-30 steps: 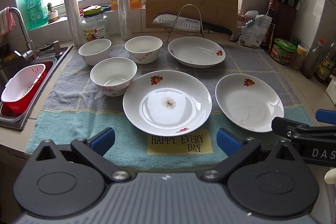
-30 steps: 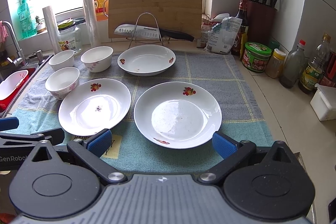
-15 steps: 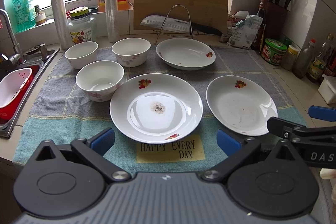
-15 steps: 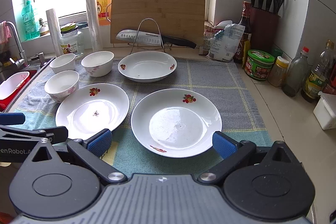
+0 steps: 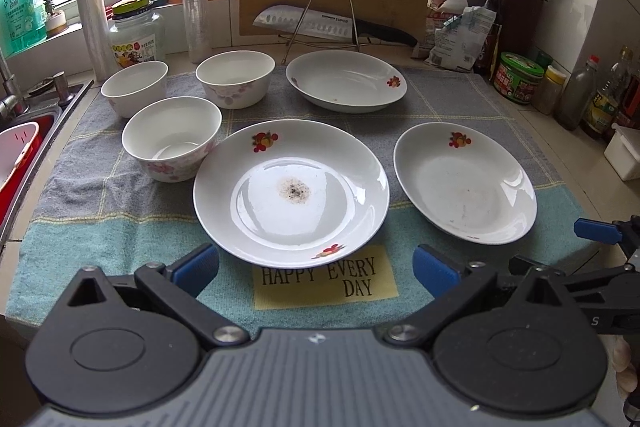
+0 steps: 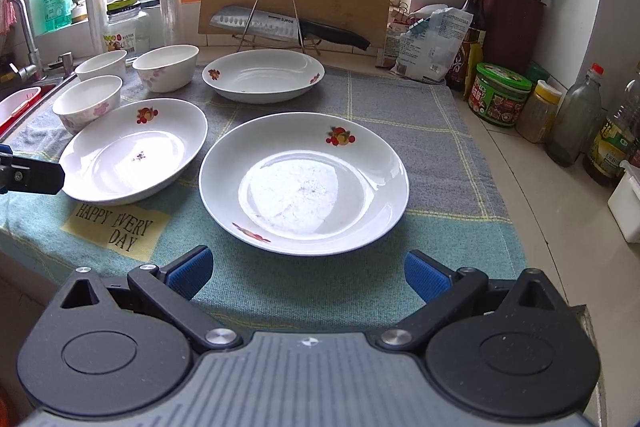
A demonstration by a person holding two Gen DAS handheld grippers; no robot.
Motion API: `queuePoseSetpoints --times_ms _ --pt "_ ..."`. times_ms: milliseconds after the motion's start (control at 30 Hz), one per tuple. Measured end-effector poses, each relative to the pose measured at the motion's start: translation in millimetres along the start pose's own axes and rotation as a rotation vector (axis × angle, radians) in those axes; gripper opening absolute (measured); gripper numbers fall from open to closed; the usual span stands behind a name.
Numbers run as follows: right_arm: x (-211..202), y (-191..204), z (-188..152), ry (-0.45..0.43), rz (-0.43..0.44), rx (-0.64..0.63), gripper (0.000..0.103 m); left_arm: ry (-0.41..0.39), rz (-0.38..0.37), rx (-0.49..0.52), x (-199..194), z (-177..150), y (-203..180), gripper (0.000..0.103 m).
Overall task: Organize plates and bowls
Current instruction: 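Move the left tool to the rim of the deep white fruit-print plate and grasp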
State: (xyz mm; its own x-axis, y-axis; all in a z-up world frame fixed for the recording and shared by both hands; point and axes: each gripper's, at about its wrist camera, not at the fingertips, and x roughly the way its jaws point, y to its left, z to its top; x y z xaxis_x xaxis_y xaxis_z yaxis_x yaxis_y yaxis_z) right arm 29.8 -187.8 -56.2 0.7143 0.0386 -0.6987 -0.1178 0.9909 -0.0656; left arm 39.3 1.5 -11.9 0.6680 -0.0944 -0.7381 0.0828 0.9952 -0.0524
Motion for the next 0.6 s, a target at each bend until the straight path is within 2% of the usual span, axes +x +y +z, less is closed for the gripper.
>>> queuePoseSetpoints --times_ms 367,600 --pt "50.9 -6.7 -9.4 0.061 0.014 0.017 0.103 0.046 -0.036 0.043 22.8 9.6 0.8 0.102" --pt "67.2 -6.1 -7.2 0.052 0.019 0.023 0.103 0.070 -0.095 0.144 44.3 26.0 -8.2 0.102"
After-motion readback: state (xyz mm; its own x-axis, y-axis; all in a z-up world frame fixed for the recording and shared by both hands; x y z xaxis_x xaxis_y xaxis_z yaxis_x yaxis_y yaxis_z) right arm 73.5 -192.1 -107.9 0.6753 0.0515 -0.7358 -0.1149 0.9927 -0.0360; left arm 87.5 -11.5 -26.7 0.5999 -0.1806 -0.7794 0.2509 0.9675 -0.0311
